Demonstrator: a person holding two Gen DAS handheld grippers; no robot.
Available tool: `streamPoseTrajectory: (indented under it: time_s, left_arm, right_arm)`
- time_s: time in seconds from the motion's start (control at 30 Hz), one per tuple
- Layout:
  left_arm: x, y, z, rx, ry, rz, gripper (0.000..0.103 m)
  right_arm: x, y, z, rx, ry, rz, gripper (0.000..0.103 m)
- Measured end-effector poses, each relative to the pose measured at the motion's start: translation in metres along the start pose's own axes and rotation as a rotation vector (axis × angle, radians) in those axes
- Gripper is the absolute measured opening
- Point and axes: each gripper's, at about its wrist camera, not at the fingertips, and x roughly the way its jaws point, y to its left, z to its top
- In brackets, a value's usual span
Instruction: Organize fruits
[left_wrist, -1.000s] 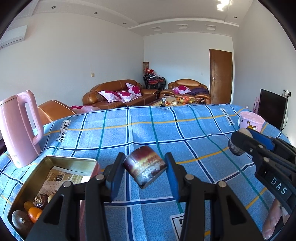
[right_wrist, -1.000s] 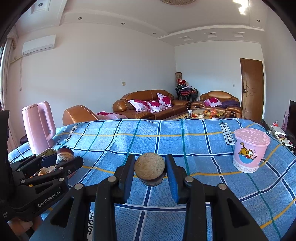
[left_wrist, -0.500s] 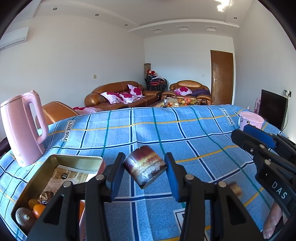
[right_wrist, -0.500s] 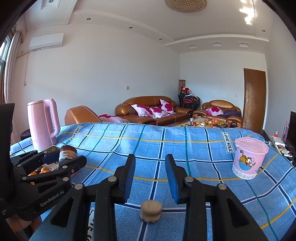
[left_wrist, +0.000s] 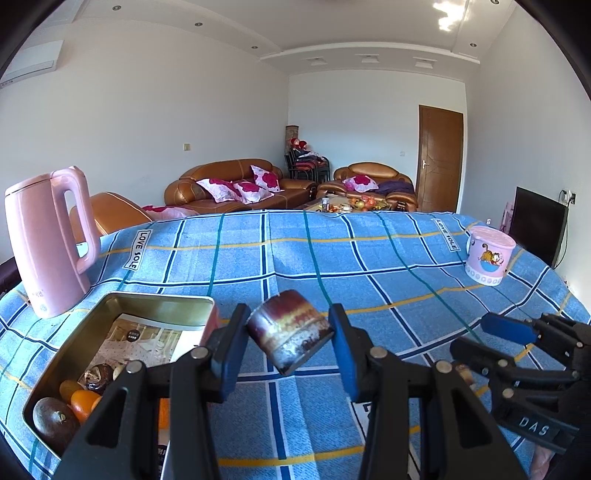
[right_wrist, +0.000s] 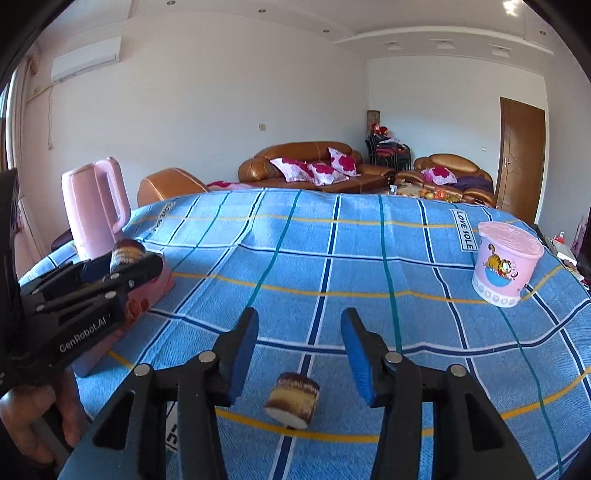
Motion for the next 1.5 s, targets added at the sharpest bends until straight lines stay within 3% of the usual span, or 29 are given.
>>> streamPoseTrajectory:
  time_s: [0.4,0.47,0.67,1.13,1.5]
  left_arm:
    - [-0.014,0.007,-0.001,0.005,-0.02,-0.008,0.045]
    - [-0.016,0.01,-0.001,0.002,-0.02,-0.009,0.045]
    - [-0.027,0.022,0.002,0.005,-0.023,-0.004,0.045]
    - [-0.036,0.091,0.004,0.002,0.023,0.136,0.045]
    - [-0.022,0.148,-0.003,-0.067,0.107,0.22,0.045]
  right_arm:
    - [0.028,0.007,-0.016,-0.011,0.227,0.011,0.049]
    - [0.031,0.01,-0.018,-0.024,0.246,0.004,0.037]
    - [0.019,0.02,-0.009,-0.037,0.171,0.007,0.034]
    - [0.008,0.11,0.045,-0.125,-0.007,0.204,0.034]
    - [0.035,0.166,0.061,-0.165,-0.016,0.306,0.034]
